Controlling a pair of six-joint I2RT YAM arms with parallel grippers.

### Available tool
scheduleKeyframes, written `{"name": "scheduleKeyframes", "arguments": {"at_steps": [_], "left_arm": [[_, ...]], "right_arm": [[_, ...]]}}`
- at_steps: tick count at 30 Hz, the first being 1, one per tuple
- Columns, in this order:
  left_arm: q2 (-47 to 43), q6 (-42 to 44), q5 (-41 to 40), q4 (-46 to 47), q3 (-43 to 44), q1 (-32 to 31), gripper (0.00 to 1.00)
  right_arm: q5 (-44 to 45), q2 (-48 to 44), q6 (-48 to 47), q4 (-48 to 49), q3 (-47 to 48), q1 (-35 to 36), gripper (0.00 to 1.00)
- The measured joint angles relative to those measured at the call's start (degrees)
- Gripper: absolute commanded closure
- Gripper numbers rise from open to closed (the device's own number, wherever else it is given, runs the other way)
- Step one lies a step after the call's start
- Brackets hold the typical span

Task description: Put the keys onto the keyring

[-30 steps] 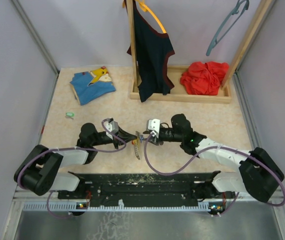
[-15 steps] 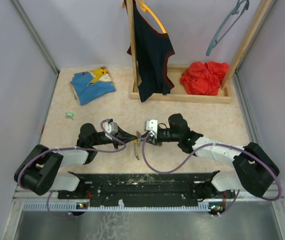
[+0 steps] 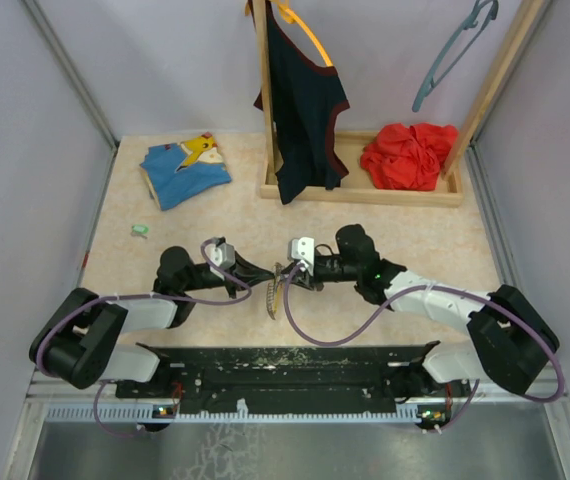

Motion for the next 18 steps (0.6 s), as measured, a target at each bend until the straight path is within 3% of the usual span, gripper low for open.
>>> {"name": "scheduleKeyframes", "arguments": {"at_steps": [18], "left_arm": [[-1.2,3.0,0.0,-4.3,0.0,0.0,1.0]], "right_arm": [[0.5,-2.1,0.5,-2.0,1.0,0.0,0.77]]}}
